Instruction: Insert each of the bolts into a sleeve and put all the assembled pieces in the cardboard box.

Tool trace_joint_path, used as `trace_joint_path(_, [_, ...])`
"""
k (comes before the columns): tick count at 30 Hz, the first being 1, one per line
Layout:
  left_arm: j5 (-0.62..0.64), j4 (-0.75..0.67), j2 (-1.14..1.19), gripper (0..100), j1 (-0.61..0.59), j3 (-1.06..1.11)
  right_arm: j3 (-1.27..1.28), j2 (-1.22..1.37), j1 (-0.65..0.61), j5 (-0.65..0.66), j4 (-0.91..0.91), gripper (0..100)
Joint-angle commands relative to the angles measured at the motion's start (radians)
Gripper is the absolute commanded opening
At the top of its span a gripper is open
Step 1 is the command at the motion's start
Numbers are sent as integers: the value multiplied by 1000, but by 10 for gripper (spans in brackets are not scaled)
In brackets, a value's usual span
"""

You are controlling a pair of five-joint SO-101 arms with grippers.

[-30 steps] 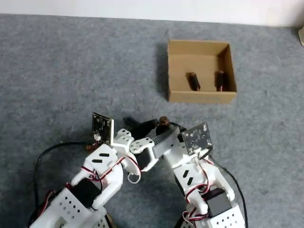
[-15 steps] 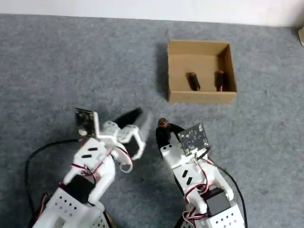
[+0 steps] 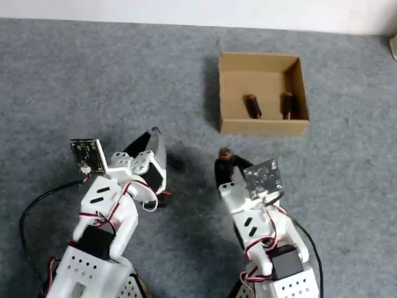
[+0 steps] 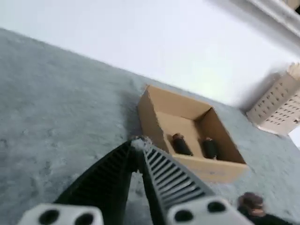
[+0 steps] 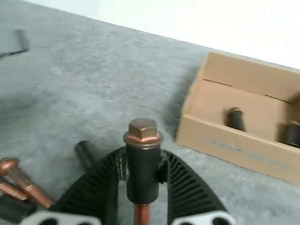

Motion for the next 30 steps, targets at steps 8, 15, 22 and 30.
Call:
trace_joint_path(8, [0, -12, -2, 6, -76, -4, -538, 618, 111, 95, -5, 5])
trace_joint_path(15, [-2, -12, 50, 7, -84, -12, -1296, 1380, 236, 95, 64, 5])
trace_joint_path(22, [-2, -75, 323, 7, -88, -113, -2157, 2169, 328, 95, 392, 5])
trace_joint_path(30, [-2, -72, 460, 7, -90, -179, -2924, 2852, 389, 95, 607, 5])
